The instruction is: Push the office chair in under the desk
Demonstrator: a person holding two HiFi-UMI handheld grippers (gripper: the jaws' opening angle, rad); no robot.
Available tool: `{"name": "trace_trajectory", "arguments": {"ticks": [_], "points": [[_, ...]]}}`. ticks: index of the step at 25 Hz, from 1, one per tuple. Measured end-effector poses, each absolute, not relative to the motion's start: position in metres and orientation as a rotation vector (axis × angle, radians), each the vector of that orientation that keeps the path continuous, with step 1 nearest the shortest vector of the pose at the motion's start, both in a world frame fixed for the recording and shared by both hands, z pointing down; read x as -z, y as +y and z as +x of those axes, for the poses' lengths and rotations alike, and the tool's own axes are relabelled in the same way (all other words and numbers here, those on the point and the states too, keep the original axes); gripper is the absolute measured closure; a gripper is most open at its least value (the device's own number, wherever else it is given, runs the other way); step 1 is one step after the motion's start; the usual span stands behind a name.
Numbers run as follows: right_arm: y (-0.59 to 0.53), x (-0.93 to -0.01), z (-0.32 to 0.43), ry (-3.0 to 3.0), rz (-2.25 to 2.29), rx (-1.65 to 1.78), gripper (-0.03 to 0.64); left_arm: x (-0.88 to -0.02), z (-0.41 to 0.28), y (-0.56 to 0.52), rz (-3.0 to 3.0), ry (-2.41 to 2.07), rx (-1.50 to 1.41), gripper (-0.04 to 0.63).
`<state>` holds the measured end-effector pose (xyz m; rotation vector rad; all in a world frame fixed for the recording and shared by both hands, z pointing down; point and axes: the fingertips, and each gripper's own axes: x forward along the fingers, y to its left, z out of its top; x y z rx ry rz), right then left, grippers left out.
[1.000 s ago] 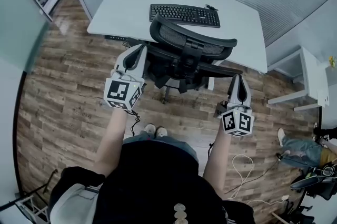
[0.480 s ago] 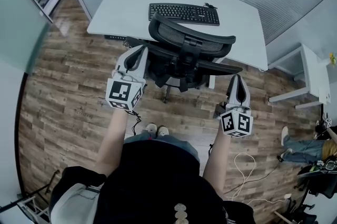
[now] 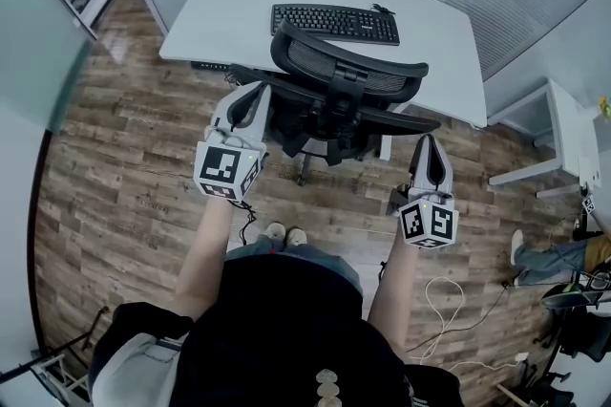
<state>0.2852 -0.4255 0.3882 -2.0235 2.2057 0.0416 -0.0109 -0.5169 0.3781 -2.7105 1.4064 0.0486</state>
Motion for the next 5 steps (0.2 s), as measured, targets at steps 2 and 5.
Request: {"name": "trace_trajectory", "arguments": {"ticks": [2,5], "points": [[-0.4248,-0.3884,0.2847,2.209,-2.023,-0.042,0.611,-0.3778,-0.0106,-0.5162,-2.710,1.405,-0.044,0.588],[-0.4242,-0.3889,0.2849,2.212,-2.024,-0.041,0.612,-0.3777,-0.0109,-0.5158,-2.711,1.407,-0.042,0.588]]}}
